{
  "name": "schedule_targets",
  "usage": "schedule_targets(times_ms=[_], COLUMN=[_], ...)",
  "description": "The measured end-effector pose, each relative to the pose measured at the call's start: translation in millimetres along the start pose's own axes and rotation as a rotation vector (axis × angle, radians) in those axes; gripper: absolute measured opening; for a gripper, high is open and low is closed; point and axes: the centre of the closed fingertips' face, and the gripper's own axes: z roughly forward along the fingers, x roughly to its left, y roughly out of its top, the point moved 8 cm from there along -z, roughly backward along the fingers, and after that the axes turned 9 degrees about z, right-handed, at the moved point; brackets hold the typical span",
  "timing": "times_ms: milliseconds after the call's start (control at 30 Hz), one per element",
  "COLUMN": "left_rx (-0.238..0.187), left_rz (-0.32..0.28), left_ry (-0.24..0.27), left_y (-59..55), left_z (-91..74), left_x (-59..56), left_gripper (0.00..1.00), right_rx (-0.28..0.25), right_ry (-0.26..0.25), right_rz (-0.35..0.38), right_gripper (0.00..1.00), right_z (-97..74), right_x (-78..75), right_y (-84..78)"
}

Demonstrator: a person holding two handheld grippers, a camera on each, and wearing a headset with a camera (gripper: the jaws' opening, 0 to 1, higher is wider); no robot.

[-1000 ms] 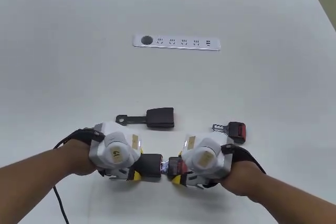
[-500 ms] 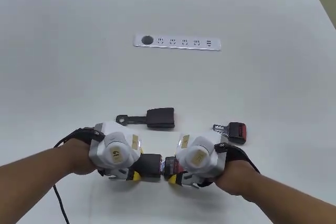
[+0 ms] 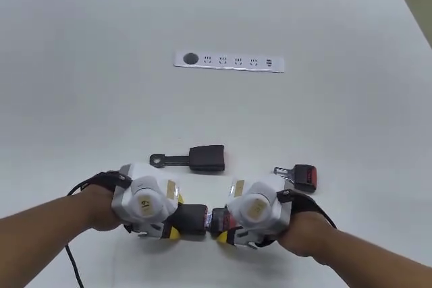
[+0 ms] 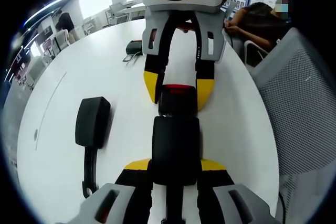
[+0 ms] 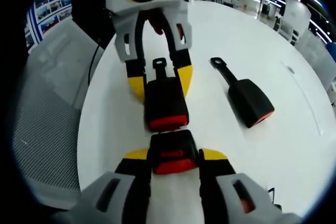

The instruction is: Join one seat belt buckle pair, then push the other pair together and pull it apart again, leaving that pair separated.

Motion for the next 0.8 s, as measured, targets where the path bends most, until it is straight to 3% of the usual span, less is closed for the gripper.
schedule_targets(times_ms=[800], left_rx=[-0.057], left_rz=[0.049], left_ry=[-0.020], left_y=[-7.2], left_z=[0.0], left_x=[1.4], left_gripper=[0.33], right_rx=[-0.132], right_ry=[0.015], right_rz=[-0.061], right_gripper=[0.34], right_z=[-0.6], right_x=[0.0], right_y=[-9.1])
